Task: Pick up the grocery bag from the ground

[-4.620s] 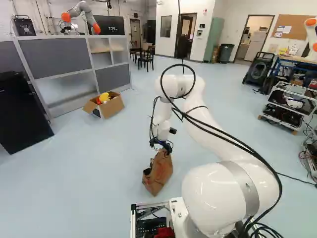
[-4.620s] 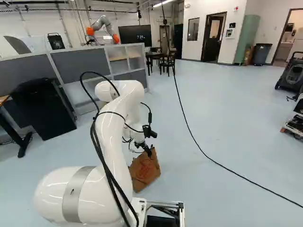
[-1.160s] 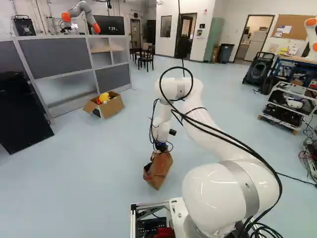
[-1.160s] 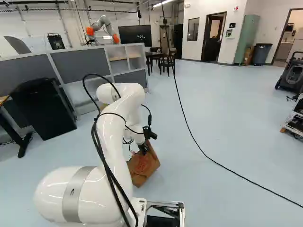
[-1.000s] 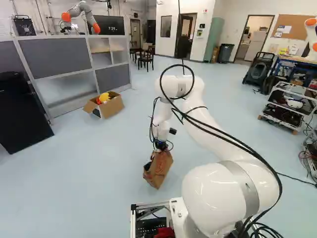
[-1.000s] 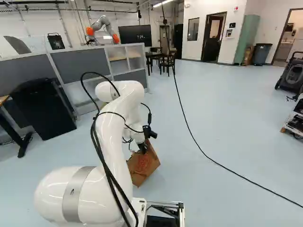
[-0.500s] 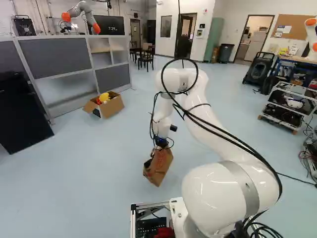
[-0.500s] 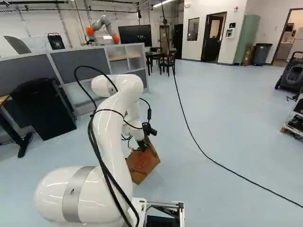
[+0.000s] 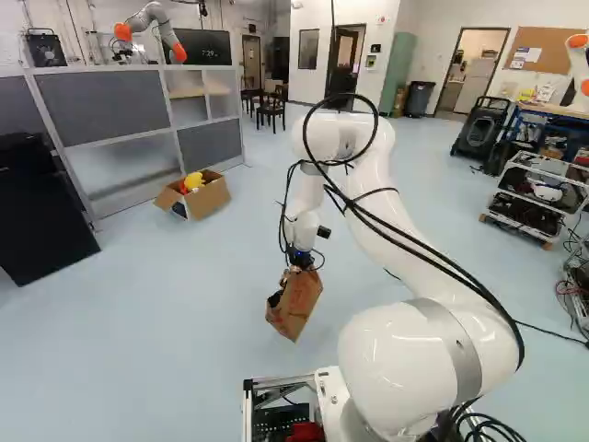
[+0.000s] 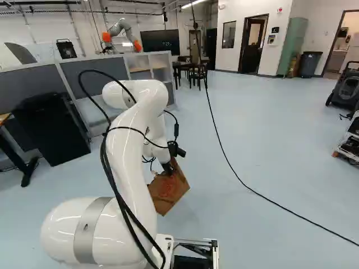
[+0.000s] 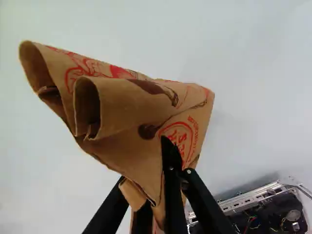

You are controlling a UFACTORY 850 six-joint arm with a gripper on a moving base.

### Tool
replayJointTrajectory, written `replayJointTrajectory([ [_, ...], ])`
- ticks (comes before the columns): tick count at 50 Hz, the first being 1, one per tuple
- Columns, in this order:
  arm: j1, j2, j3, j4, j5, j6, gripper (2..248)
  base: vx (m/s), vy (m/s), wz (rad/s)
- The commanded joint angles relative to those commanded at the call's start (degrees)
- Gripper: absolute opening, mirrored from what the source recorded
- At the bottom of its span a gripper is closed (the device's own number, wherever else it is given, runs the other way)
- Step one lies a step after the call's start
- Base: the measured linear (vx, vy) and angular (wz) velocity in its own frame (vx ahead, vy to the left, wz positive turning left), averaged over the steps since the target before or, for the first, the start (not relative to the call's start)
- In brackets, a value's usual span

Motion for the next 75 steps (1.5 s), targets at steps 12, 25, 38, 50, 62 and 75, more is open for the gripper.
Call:
replayJointTrajectory([
  [12,0.00,2.56,1.86,0.00,0.00,0.00,26,0.000,0.000,0.000],
  [25,0.03,5.51,4.12,0.00,0.00,0.00,26,0.000,0.000,0.000],
  [38,0.08,8.62,6.65,0.00,0.00,0.00,26,0.000,0.000,0.000],
  [50,0.14,11.62,9.14,0.00,0.00,0.00,26,0.000,0.000,0.000],
  [62,0.21,14.68,11.63,0.00,0.00,0.00,26,0.000,0.000,0.000],
  [75,0.28,18.07,14.31,0.00,0.00,0.00,26,0.000,0.000,0.000],
])
